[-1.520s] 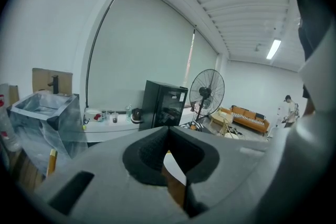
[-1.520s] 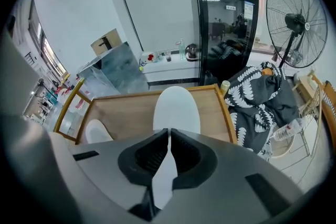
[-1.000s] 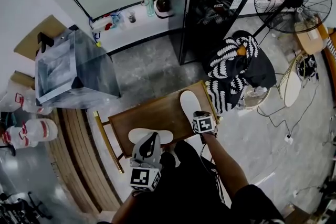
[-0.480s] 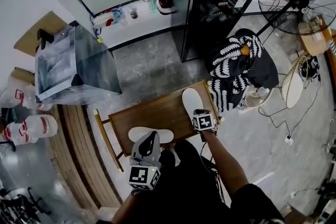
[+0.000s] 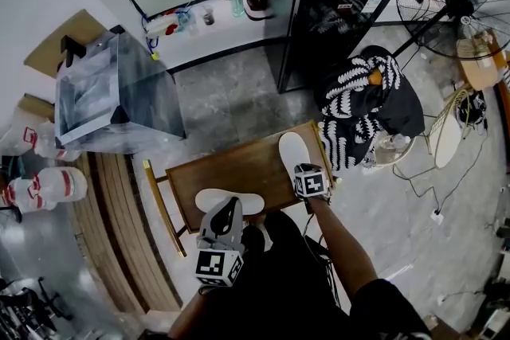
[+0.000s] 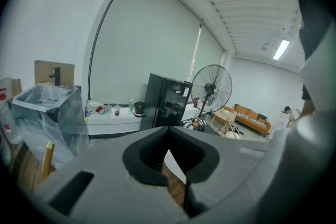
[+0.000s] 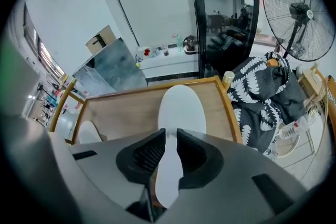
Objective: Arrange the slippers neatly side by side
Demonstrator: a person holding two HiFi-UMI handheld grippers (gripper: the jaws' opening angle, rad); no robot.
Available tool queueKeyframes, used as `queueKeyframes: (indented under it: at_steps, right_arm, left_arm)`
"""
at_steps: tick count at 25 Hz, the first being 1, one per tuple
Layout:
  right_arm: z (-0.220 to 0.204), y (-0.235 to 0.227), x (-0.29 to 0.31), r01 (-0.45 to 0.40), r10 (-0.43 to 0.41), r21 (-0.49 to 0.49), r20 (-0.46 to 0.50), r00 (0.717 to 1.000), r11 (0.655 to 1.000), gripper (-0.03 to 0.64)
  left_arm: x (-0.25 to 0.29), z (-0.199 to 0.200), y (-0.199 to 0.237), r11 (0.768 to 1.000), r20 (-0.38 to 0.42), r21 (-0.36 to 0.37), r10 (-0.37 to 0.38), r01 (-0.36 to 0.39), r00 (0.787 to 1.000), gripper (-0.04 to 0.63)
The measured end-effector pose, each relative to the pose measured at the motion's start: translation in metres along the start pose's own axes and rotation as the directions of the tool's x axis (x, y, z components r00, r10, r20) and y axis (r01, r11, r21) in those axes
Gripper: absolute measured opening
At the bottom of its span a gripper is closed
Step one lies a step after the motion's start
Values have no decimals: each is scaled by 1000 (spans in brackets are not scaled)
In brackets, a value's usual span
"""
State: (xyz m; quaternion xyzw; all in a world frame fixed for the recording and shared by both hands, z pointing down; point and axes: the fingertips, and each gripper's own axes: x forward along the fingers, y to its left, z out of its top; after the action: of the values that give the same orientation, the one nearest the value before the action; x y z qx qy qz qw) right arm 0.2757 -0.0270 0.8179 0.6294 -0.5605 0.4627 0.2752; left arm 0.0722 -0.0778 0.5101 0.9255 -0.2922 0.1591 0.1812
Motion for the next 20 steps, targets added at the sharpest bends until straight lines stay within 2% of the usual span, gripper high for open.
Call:
queueKeyframes:
  at_steps: [4,11,20]
  right_arm:
    - [1,-2,-5,17,-17,-2,17,1000,1000,97]
    - [13,7,-29,23,-21,-22,91,996,999,95]
    - [45,51,-69,-10,28,-84,225,974,996,32]
  left_arm:
    - [-5,0,-1,1000,10,-1,4,-4,1000,17]
    - [-21,6,2,1000,42,-2,24,-24,999,17]
    - [-52,11,18,997,94,-15,78,-77,992,17]
